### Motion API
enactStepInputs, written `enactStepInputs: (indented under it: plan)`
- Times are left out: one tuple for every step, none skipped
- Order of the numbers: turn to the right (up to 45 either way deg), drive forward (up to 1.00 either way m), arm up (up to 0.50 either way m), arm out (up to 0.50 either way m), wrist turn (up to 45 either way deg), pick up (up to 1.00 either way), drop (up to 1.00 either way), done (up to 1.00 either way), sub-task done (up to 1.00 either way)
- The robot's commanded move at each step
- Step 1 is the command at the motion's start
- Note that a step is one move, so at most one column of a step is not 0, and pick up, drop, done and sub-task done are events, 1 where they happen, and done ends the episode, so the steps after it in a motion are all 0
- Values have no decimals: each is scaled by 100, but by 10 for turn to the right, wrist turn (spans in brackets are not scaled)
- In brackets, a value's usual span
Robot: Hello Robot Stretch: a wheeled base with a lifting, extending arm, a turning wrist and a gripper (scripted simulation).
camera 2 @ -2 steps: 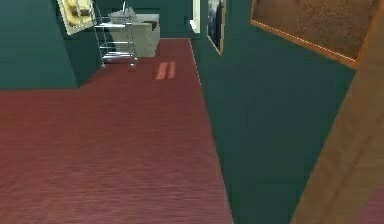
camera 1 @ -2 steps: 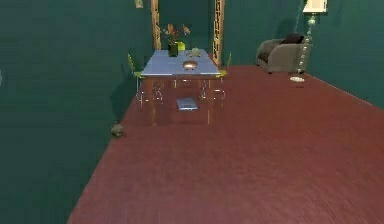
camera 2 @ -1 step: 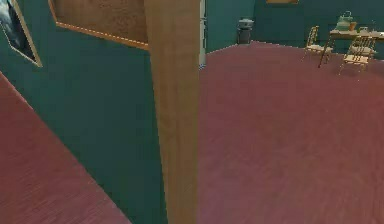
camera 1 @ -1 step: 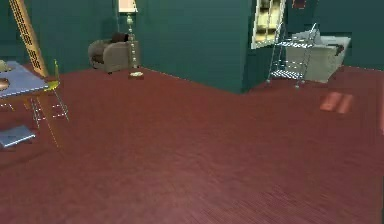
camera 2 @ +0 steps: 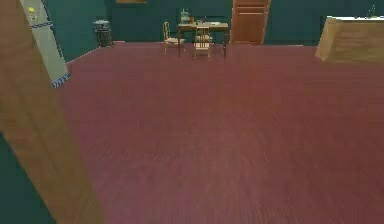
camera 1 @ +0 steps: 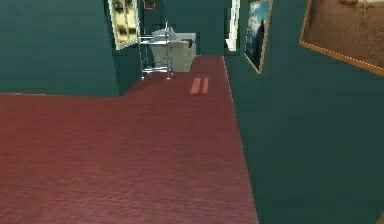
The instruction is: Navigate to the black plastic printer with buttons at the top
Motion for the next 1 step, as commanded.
enactStepInputs:
  plan:
    - [0, 100, 0, 0, 0, 0, 0, 0, 0]
